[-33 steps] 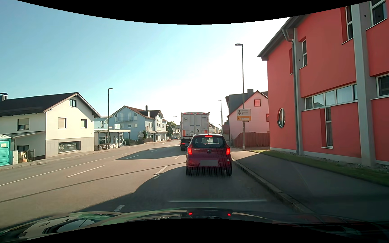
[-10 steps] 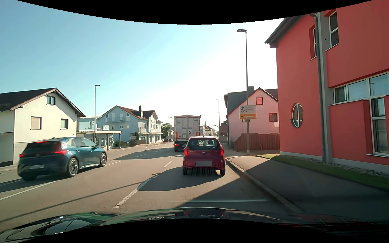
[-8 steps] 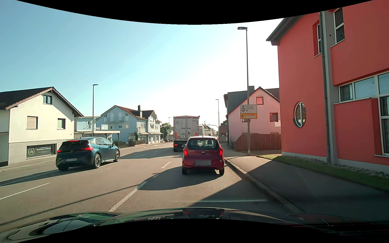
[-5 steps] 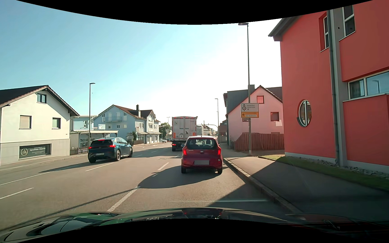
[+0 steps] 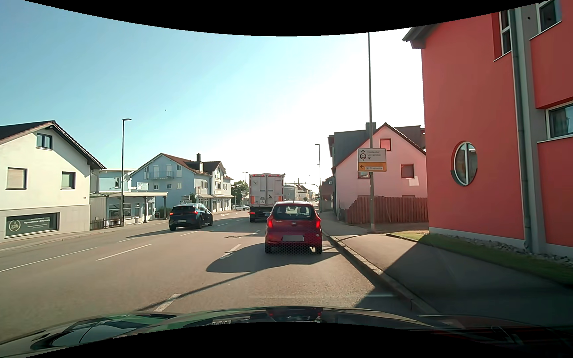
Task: Follow the waypoints while adhering to traffic rules and regulations
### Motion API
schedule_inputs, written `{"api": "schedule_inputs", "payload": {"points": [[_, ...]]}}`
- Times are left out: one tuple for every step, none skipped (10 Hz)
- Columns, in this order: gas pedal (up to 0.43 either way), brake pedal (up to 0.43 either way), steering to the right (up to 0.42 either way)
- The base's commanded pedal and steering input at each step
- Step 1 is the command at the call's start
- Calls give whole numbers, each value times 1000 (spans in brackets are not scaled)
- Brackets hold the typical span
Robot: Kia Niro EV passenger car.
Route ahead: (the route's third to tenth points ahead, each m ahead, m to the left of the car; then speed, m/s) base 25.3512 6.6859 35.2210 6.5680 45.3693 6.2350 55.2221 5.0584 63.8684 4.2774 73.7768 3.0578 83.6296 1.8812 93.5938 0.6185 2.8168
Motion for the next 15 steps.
{"api": "schedule_inputs", "payload": {"points": [[209, 0, 14], [220, 0, 8], [220, 0, 4], [228, 0, 4], [228, 0, 4], [240, 0, 4], [240, 0, 3], [240, 0, 1], [240, 0, 0], [240, 0, -2], [240, 0, -4], [240, 0, -4], [248, 0, -4], [248, 0, -4], [248, 0, -4]]}}
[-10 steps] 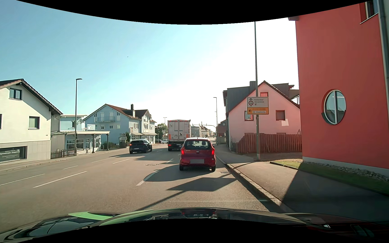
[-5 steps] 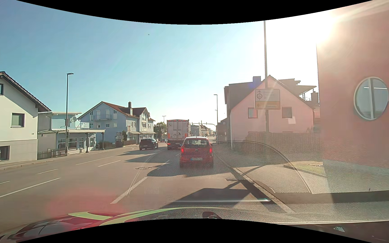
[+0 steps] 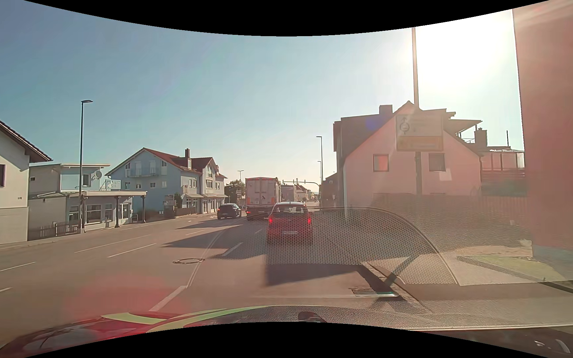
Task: Follow the waypoints while adhering to traffic rules and regulations
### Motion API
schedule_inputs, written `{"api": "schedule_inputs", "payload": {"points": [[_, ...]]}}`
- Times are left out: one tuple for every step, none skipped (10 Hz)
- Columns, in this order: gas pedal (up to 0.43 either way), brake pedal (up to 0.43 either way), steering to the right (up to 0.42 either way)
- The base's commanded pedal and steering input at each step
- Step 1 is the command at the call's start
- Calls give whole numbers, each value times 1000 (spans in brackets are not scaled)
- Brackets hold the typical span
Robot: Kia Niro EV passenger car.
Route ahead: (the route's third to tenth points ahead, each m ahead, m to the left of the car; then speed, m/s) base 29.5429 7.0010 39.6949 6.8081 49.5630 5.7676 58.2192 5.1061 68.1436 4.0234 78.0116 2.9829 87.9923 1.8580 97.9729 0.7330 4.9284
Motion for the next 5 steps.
{"api": "schedule_inputs", "payload": {"points": [[248, 0, -4], [248, 0, -4], [248, 0, -4], [248, 0, -3], [248, 0, -3]]}}
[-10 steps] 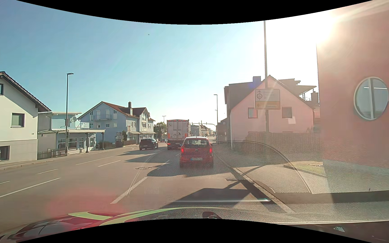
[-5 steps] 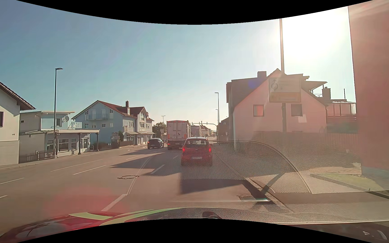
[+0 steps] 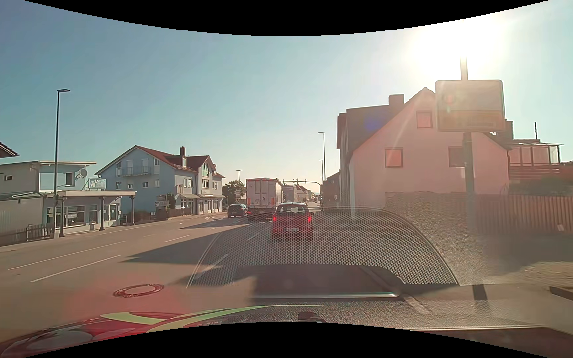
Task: Follow the waypoints while adhering to traffic rules and regulations
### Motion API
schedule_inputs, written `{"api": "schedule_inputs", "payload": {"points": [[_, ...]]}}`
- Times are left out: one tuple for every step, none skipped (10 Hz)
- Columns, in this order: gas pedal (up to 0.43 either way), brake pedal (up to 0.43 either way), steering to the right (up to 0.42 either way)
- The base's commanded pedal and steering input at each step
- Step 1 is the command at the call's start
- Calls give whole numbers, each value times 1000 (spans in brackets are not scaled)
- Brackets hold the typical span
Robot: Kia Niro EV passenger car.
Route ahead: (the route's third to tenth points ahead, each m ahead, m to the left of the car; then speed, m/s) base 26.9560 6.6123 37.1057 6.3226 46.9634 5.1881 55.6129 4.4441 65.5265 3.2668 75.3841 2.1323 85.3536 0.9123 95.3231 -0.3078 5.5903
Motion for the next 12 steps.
{"api": "schedule_inputs", "payload": {"points": [[248, 0, -3], [248, 0, -3], [248, 0, -3], [240, 0, -3], [240, 0, -1], [240, 0, -1], [240, 0, -1], [240, 0, -1], [228, 0, -1], [228, 0, -1], [220, 0, -1], [220, 0, -1]]}}
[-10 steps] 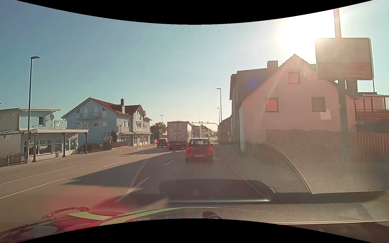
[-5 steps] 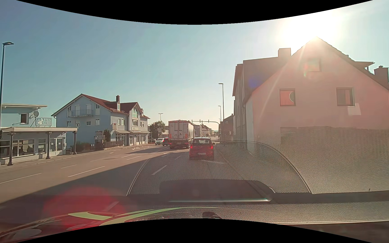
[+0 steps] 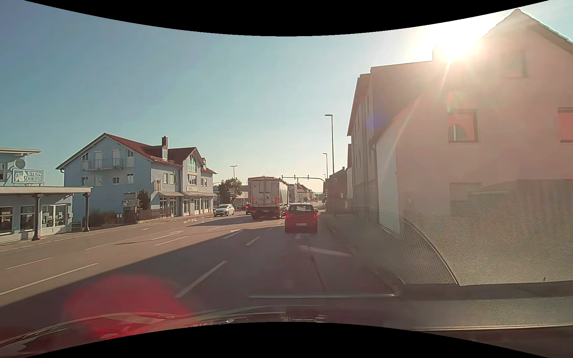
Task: Follow the waypoints while adhering to traffic rules and regulations
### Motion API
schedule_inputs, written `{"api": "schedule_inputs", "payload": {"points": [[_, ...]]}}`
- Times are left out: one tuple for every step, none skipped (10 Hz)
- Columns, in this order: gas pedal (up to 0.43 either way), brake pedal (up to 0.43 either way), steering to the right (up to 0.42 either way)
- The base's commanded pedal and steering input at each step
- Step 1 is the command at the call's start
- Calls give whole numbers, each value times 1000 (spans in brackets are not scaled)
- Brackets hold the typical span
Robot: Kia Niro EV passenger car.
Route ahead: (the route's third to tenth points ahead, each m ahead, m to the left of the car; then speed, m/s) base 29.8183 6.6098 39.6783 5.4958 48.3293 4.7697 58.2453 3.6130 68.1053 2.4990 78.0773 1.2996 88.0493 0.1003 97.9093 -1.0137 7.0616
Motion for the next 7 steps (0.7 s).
{"api": "schedule_inputs", "payload": {"points": [[220, 0, -1], [220, 0, -1], [209, 0, -1], [209, 0, 0], [209, 0, 1], [209, 0, 6], [209, 0, 11]]}}
